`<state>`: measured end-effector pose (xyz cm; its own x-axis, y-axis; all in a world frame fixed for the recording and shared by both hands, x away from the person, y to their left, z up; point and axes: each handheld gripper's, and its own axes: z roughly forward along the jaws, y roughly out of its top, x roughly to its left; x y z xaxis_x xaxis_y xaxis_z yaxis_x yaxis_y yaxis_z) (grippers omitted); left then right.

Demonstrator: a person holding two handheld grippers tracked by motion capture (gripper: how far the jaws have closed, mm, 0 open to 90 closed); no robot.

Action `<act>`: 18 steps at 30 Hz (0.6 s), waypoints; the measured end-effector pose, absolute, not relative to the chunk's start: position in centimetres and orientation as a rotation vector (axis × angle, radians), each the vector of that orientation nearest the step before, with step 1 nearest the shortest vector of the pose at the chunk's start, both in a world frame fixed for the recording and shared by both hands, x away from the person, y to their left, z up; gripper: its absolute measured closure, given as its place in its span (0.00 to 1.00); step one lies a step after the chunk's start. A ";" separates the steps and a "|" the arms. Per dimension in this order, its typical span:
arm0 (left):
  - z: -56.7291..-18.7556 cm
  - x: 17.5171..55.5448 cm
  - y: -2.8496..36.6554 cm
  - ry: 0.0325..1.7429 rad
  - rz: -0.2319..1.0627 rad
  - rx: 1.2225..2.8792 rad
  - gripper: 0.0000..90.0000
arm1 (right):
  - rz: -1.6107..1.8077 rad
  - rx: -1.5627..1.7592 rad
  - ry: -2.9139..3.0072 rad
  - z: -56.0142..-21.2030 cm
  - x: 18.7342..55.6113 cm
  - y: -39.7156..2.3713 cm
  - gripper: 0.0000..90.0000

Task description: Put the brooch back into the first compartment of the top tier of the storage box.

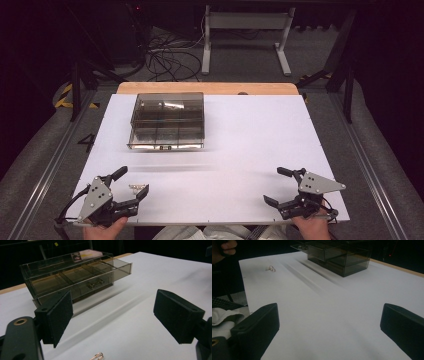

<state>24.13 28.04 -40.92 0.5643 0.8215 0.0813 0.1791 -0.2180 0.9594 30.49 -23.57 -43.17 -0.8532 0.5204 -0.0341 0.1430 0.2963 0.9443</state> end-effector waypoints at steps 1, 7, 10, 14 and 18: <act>-40.8 24.3 28.1 0.832 0.749 1.719 0.19 | 1.570 0.596 2.239 -43.2 30.5 -23.5 0.03; -40.4 24.8 28.0 0.829 0.752 1.738 0.19 | 1.571 0.598 2.246 -43.2 30.5 -23.5 0.03; -40.1 25.1 27.7 0.821 0.759 1.751 0.18 | 1.569 0.596 2.247 -43.2 30.5 -23.5 0.03; -40.1 25.9 27.5 0.815 0.764 1.777 0.18 | 1.565 0.603 2.243 -43.3 30.5 -23.5 0.03; -40.1 26.7 27.7 0.831 0.718 1.755 0.18 | 1.565 0.601 2.243 -43.3 30.5 -23.5 0.03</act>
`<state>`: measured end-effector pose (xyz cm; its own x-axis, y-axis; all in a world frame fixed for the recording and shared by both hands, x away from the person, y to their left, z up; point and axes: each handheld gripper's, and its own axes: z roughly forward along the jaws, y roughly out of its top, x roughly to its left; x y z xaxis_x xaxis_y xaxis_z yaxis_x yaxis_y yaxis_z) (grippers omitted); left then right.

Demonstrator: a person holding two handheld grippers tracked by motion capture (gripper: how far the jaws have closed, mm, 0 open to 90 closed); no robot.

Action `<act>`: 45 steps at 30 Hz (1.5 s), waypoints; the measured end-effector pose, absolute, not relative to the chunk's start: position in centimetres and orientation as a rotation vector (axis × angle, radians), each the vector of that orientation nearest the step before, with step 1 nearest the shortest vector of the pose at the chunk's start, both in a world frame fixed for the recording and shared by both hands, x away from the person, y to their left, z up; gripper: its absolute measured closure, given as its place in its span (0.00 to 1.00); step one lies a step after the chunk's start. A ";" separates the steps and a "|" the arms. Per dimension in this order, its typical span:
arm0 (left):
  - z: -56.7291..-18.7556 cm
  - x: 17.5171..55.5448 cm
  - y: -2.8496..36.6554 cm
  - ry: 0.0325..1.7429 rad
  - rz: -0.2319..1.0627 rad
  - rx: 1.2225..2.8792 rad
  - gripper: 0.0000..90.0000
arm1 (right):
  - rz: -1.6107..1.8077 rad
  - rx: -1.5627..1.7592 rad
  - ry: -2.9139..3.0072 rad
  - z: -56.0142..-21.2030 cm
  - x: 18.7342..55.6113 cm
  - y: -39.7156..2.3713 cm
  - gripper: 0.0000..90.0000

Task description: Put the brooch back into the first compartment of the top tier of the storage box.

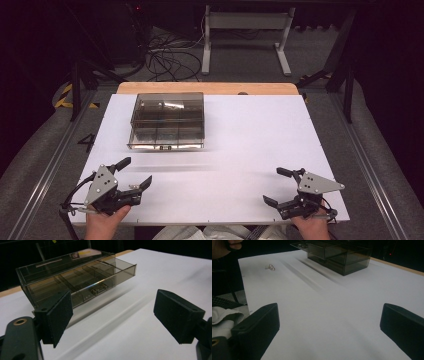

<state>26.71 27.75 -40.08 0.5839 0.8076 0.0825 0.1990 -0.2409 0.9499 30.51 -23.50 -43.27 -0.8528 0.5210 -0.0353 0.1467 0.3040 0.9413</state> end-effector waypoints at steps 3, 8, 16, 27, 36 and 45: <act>-39.8 27.1 27.6 0.826 0.720 1.765 0.18 | 1.564 0.603 2.242 -43.3 30.5 -23.5 0.03; -39.8 27.5 27.5 0.823 0.715 1.774 0.18 | 1.564 0.603 2.242 -43.3 30.5 -23.5 0.03; -40.0 28.1 27.4 0.830 0.729 1.808 0.18 | 1.563 0.603 2.246 -43.3 30.6 -23.5 0.03; -40.5 28.6 27.9 0.869 0.694 1.914 0.23 | 1.575 0.610 2.252 -43.4 30.8 -23.4 0.03; -40.5 29.4 28.7 0.926 0.615 2.005 0.27 | 1.576 0.606 2.257 -43.4 30.8 -23.4 0.03; -40.8 30.1 28.9 0.952 0.529 2.103 0.31 | 1.576 0.606 2.261 -43.5 30.8 -23.4 0.03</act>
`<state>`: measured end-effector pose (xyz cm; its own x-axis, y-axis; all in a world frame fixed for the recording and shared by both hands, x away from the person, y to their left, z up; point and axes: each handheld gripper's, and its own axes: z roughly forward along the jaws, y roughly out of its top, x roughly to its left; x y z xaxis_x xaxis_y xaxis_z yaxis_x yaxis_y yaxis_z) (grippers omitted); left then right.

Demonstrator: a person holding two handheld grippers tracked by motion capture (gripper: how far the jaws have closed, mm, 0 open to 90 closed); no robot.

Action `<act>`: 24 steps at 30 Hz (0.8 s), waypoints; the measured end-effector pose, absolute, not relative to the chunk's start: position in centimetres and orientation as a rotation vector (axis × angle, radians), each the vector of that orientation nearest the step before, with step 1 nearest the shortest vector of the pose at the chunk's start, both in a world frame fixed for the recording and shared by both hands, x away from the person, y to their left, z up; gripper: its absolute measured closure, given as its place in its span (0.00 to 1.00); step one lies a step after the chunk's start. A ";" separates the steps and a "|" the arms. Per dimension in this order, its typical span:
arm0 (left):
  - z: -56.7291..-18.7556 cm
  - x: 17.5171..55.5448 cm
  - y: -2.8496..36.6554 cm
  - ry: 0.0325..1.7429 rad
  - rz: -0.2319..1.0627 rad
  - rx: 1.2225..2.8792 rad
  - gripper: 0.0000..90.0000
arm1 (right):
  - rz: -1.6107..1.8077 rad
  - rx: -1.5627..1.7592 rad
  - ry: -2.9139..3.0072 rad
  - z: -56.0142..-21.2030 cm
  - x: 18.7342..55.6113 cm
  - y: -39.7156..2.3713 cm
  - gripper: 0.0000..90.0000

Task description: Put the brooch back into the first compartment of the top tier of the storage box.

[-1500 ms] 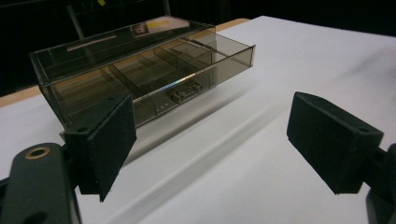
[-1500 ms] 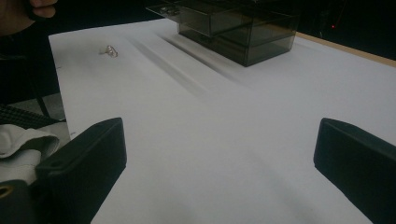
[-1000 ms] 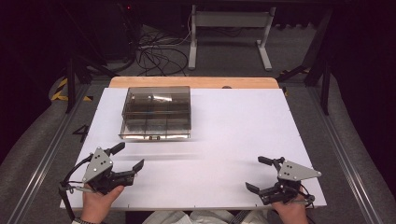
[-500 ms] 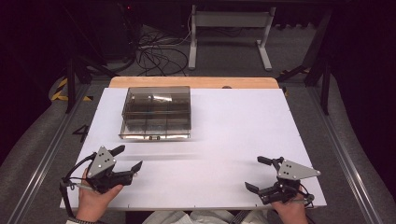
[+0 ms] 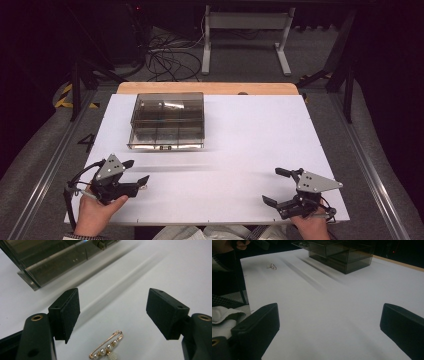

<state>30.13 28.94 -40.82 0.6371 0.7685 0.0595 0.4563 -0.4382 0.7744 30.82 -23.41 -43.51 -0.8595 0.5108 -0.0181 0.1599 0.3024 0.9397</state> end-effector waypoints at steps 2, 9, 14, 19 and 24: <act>-40.9 30.3 28.9 0.949 0.513 2.127 0.31 | 1.576 0.606 2.261 -43.5 30.8 -23.4 0.03; -41.2 30.5 28.6 0.947 0.504 2.210 0.32 | 1.576 0.607 2.267 -43.6 30.8 -23.4 0.03; -41.5 30.6 28.5 0.945 0.497 2.273 0.37 | 1.577 0.607 2.271 -43.6 30.8 -23.4 0.03; -41.8 30.8 28.3 0.940 0.477 2.337 0.40 | 1.577 0.605 2.273 -43.6 30.8 -23.4 0.04; -42.0 31.1 28.4 0.935 0.428 2.368 0.41 | 1.578 0.605 2.276 -43.6 30.9 -23.4 0.04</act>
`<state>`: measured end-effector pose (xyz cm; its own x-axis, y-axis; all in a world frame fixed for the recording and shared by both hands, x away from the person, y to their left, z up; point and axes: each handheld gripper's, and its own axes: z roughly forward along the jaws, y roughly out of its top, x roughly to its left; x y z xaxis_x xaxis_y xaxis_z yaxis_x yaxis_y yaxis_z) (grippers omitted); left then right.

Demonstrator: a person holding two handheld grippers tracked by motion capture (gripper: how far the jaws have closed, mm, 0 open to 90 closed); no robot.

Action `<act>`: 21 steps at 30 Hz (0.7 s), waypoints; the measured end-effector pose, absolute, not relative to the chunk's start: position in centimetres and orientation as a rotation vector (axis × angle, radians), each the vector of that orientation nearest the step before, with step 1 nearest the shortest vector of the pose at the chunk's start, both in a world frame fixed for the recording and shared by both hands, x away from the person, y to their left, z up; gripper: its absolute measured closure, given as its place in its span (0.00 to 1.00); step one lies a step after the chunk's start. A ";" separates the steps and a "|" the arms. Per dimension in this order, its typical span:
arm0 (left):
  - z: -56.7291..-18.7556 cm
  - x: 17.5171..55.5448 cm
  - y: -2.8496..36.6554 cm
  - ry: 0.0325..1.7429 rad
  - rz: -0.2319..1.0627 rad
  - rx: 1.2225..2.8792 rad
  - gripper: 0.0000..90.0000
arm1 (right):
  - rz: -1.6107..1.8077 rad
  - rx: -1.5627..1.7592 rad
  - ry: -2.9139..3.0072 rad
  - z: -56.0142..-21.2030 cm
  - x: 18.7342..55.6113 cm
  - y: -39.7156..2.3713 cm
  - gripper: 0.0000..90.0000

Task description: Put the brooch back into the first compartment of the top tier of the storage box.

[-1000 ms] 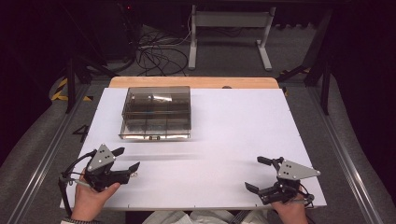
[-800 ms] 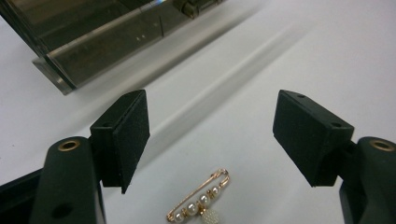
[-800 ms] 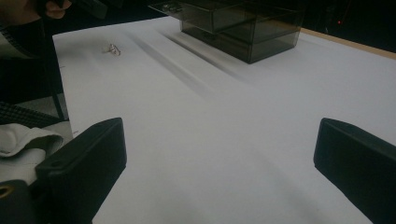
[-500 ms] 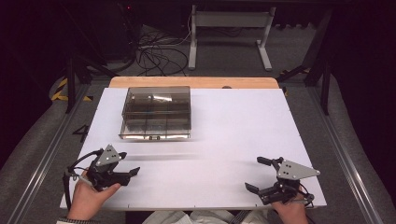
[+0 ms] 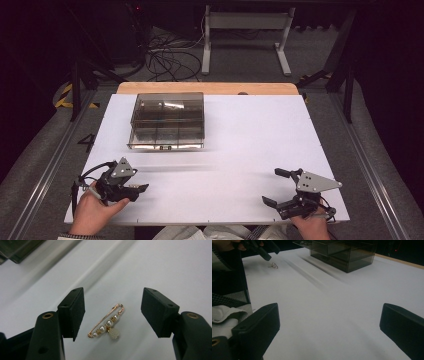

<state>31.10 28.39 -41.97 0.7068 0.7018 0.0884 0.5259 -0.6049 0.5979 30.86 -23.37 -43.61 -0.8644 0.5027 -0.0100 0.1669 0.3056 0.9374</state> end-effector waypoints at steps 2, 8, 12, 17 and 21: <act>-42.0 31.1 28.4 0.941 0.414 2.370 0.41 | 1.580 0.607 2.277 -43.6 30.9 -23.4 0.04; -42.3 31.3 28.5 0.938 0.417 2.386 0.45 | 1.582 0.607 2.279 -43.6 30.9 -23.4 0.04; -42.7 31.4 28.5 0.931 0.418 2.389 0.47 | 1.583 0.607 2.280 -43.6 30.9 -23.4 0.04; -43.1 31.5 28.3 0.896 0.411 2.418 0.54 | 1.583 0.606 2.280 -43.6 30.9 -23.4 0.04; -43.4 31.6 28.2 0.897 0.405 2.444 0.60 | 1.587 0.604 2.279 -43.6 30.9 -23.4 0.04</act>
<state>31.62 28.15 -43.41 0.7383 0.6667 0.1020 0.5173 -0.6568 0.5486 30.88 -23.38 -43.62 -0.8673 0.4977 -0.0043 0.1686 0.3020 0.9383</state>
